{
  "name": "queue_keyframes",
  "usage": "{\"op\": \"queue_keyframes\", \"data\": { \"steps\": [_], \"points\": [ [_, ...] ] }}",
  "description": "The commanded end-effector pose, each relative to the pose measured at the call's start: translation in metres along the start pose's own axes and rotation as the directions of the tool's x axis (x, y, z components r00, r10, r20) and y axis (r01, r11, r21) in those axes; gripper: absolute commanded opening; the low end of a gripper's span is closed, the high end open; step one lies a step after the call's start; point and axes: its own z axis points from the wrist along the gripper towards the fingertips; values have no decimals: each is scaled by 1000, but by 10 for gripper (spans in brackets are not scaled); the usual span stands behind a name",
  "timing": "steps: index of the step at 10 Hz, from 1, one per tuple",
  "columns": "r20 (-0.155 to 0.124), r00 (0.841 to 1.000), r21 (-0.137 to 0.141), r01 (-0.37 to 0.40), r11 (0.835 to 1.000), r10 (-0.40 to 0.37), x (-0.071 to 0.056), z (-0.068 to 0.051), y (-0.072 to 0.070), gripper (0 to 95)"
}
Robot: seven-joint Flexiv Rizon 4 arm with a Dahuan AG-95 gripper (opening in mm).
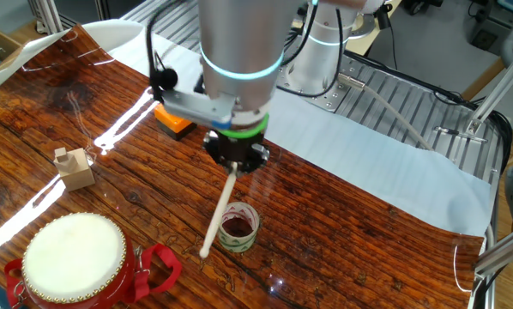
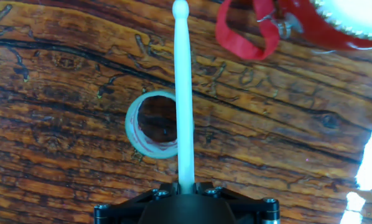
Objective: Play the drum
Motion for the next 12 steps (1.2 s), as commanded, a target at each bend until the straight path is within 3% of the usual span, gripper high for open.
{"op": "queue_keyframes", "data": {
  "steps": [1,4,6,12],
  "points": [
    [6,1000,3,0,1000,0,6,12,4,0],
    [9,1000,6,0,1000,0,14,35,9,0],
    [29,1000,5,0,1000,0,16,46,11,0],
    [31,999,20,-24,1000,24,3,49,24,0]
  ]
}}
